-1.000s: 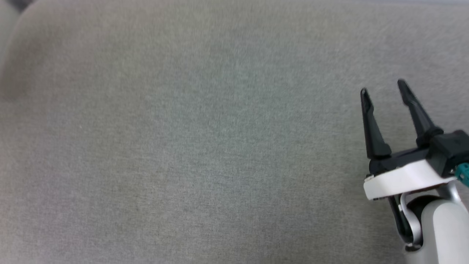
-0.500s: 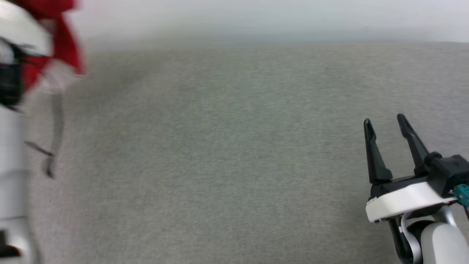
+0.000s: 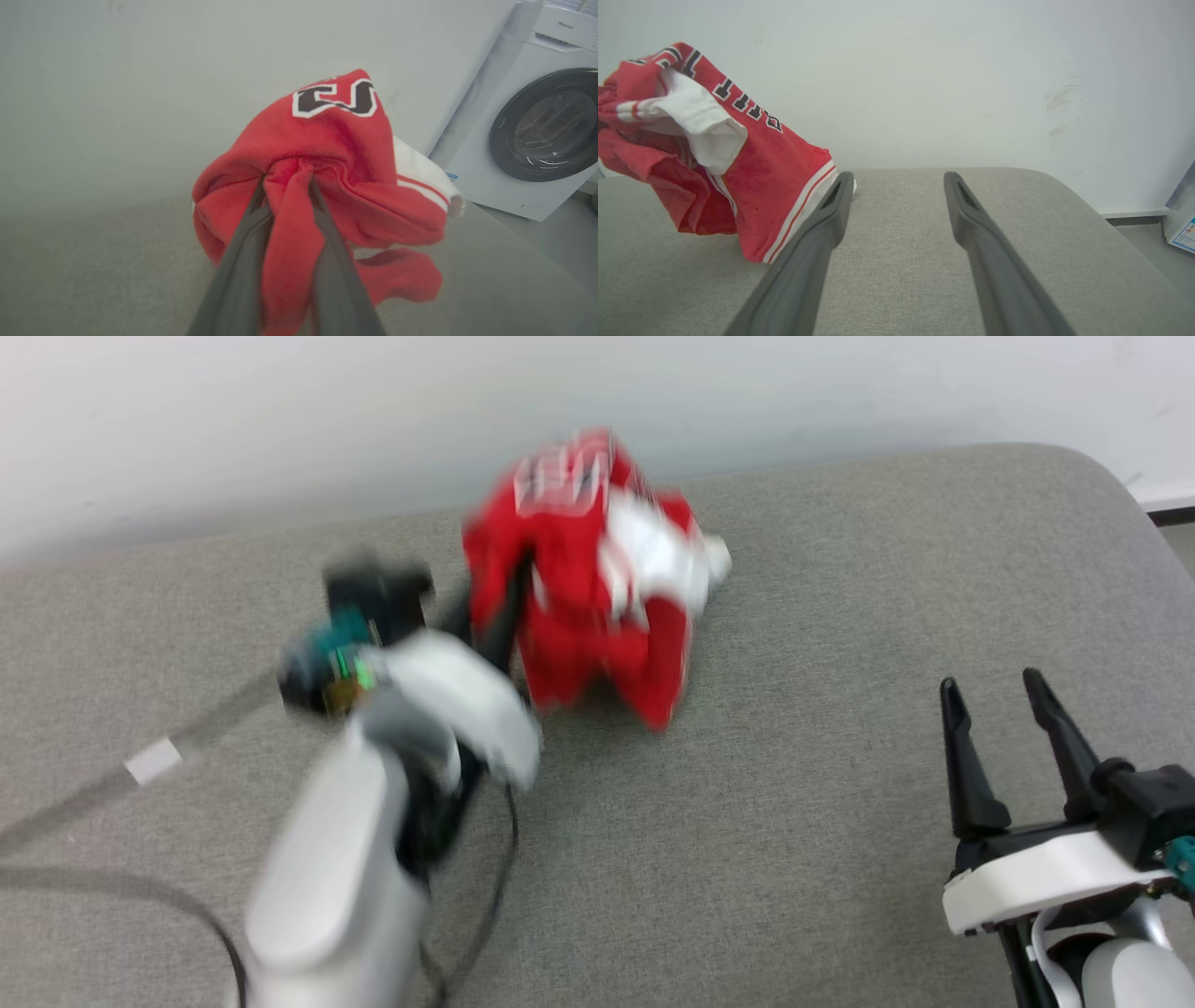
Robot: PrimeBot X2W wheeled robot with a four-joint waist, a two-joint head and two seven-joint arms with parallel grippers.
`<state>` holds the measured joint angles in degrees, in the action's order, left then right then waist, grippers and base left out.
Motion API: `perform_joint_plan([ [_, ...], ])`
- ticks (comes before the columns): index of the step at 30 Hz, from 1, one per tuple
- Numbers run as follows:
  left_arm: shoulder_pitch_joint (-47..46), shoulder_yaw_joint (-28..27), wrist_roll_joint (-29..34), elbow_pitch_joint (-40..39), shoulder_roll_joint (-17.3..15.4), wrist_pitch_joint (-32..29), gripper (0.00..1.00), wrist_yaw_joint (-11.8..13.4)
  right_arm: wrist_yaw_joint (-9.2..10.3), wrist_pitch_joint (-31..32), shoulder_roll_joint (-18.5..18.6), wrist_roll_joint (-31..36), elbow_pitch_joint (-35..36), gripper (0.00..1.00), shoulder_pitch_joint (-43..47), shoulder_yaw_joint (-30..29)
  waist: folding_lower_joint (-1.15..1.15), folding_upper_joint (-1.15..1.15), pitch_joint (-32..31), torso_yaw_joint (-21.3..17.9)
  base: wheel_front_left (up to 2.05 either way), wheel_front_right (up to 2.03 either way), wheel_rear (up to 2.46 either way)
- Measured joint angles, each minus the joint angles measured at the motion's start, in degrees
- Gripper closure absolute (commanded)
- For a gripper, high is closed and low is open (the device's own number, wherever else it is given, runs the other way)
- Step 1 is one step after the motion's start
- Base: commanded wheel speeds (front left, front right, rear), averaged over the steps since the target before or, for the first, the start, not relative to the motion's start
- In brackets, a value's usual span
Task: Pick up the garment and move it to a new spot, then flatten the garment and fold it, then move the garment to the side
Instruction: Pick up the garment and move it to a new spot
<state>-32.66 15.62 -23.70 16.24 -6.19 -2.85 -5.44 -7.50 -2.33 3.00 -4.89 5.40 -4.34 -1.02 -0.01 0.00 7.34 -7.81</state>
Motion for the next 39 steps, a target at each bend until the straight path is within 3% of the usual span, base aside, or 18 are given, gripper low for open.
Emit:
perform_joint_plan([
  [7,18.8,3.3,-0.6,0.0,0.8,1.0,1.00,2.5,-0.01,0.4,0.0,-0.1,-0.3,0.00,1.2,0.4,0.00,0.00,-0.9,-0.5,0.00,0.00,0.00],
  [8,21.1,3.8,-0.6,0.3,1.0,1.1,0.87,3.0,0.00,0.4,0.0,-0.1,-0.3,0.00,1.3,0.3,0.00,0.00,-1.1,-0.4,0.00,0.00,0.00],
  [10,24.0,4.5,-1.0,0.4,1.5,1.7,0.01,3.7,0.00,0.4,0.0,-0.1,-0.1,0.00,1.7,0.0,0.00,0.00,-1.2,0.0,0.00,0.00,0.00],
  [20,20.2,6.7,2.7,-5.5,2.7,12.5,0.00,6.1,0.00,1.2,-0.1,-0.1,0.2,0.00,2.8,-1.6,0.01,0.00,-2.9,4.3,0.00,0.00,0.00],
  [24,19.0,6.0,4.6,-7.1,2.4,14.7,0.00,8.5,0.00,1.6,-0.1,-0.1,0.3,0.00,3.3,-2.1,0.00,0.00,-4.0,5.8,0.00,0.00,0.00],
  [29,19.8,2.8,5.5,-7.9,-0.7,15.3,0.00,11.2,0.00,2.1,-0.1,-0.1,0.3,0.00,4.7,-2.2,0.00,0.00,-5.7,6.7,0.00,0.00,0.00],
  [39,27.3,-0.1,4.6,-11.5,-6.5,12.2,0.00,12.5,0.00,2.5,-0.1,-0.8,0.0,0.00,7.8,-3.1,0.00,0.00,-8.2,7.9,0.00,0.00,0.00],
])
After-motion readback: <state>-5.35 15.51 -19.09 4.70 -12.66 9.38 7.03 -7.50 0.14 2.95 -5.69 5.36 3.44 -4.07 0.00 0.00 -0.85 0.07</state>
